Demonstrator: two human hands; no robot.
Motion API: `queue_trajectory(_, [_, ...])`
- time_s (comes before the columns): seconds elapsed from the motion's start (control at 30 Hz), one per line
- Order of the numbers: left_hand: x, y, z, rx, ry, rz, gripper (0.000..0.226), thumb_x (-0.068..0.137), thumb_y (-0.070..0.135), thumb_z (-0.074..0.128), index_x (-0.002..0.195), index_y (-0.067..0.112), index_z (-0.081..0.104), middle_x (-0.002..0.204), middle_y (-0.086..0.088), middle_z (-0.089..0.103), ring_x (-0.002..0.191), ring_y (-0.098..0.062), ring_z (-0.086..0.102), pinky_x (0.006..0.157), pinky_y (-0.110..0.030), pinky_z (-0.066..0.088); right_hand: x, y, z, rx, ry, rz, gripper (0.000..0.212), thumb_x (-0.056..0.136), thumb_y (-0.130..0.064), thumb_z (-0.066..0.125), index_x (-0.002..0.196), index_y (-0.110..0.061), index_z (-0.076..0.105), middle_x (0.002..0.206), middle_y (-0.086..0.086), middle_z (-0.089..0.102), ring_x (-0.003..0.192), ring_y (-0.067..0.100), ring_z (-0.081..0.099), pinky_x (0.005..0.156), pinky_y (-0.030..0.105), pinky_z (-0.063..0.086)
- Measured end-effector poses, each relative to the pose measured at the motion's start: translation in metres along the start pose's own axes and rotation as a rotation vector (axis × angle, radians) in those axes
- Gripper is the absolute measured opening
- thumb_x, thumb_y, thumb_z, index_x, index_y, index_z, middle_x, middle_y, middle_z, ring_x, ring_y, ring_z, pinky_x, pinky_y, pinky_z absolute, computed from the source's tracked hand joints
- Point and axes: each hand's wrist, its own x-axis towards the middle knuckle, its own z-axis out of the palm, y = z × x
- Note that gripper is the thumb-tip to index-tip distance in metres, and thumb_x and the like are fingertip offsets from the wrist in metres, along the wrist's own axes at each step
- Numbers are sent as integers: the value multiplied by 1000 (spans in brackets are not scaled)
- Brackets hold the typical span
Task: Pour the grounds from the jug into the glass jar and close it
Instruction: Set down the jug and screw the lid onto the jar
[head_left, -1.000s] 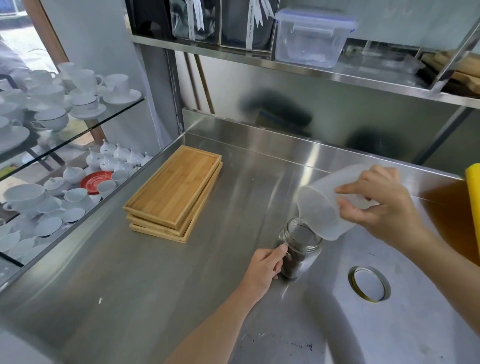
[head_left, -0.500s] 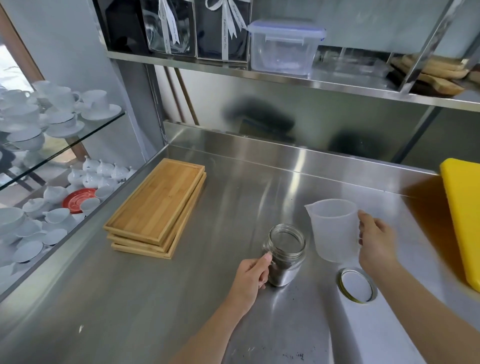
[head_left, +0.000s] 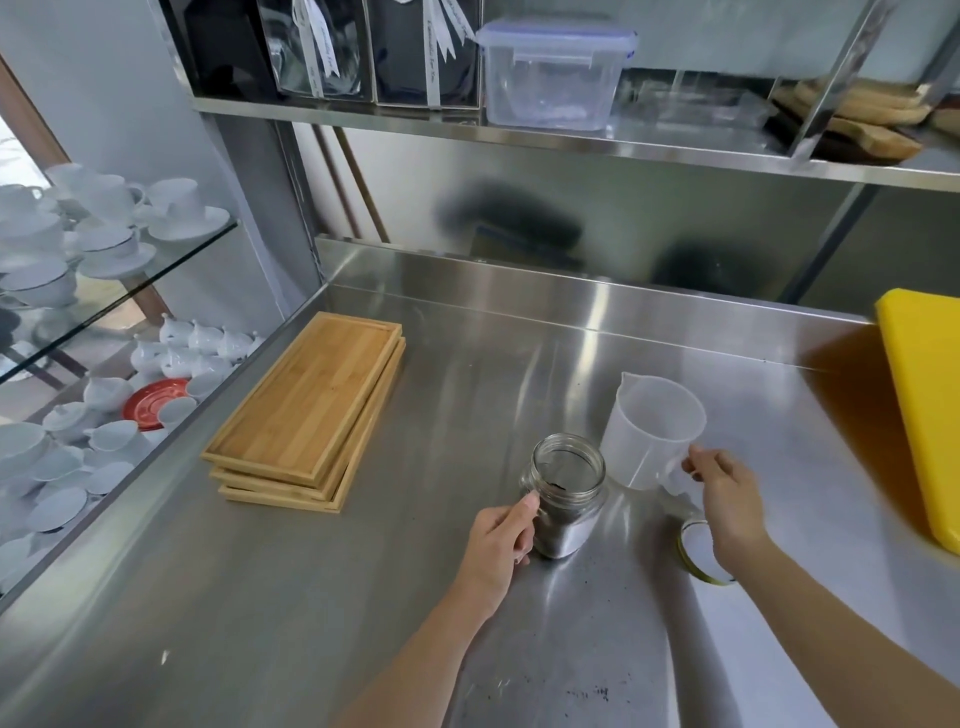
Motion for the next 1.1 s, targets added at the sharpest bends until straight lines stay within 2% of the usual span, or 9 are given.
queue_trajectory(0.1, [-1,1,0,2,7,-17,56,72,55,55,42,12,36,39,4,31,48,-15,31,52,-23,30,-2,3,-1,-436,120,-227,19,93,-26,49,98,-9,57,104,13,56,103,31,50,98,48,28])
queue_trajectory(0.17, [-3,2,1,3,12,-32,55,73,55,55,43,12,39,40,4,33,49,-15,33,54,-23,31,-11,1,-2,-480,132,-409,25,91,-24,54,110,-7,55,114,14,52,107,29,47,98,45,25])
queue_trajectory(0.3, [-5,8,5,3,13,-55,48,78,48,56,48,11,46,45,1,41,49,-13,39,54,-19,33,-37,-5,0,-388,-166,-778,47,77,-42,54,111,-10,54,107,-4,48,98,12,44,91,27,30])
queue_trajectory(0.4, [-8,10,7,-88,124,-1,38,85,28,63,56,7,48,51,-4,42,50,-10,39,53,-19,33,-52,-1,15,-348,-530,-644,61,69,-47,65,121,-29,38,116,-15,43,104,-4,43,90,2,27])
queue_trajectory(0.5, [-8,16,3,-180,271,54,20,91,16,59,75,5,56,69,-6,49,64,-10,46,57,-13,39,-59,11,29,-265,-615,-458,78,65,-33,76,125,-35,27,124,-10,42,116,-5,38,88,-5,25])
queue_trajectory(0.6, [-2,25,1,-182,203,3,21,96,21,52,114,16,61,108,12,61,99,3,55,82,-3,41,-58,19,38,-181,-608,-395,89,64,-20,83,132,-31,26,132,-7,43,122,-1,39,92,-2,25])
queue_trajectory(0.7, [-5,28,11,-133,52,-61,46,94,31,53,138,19,48,140,5,53,126,-3,50,109,-22,37,-59,17,46,-152,-628,-388,97,59,-16,85,132,-36,24,134,-7,43,124,-1,38,97,2,26])
queue_trajectory(0.87, [-26,28,28,-160,18,-40,29,97,4,46,119,21,54,108,14,65,86,18,63,71,-3,47,-54,15,48,-109,-620,-394,96,52,-13,84,124,-40,27,128,-7,47,120,6,46,104,33,39])
queue_trajectory(1.1, [-21,36,22,-105,29,-57,28,97,11,47,122,17,59,111,12,67,90,18,62,72,0,44,-50,15,46,-121,-619,-330,97,52,-11,86,128,-25,28,123,-5,50,115,7,51,101,37,43])
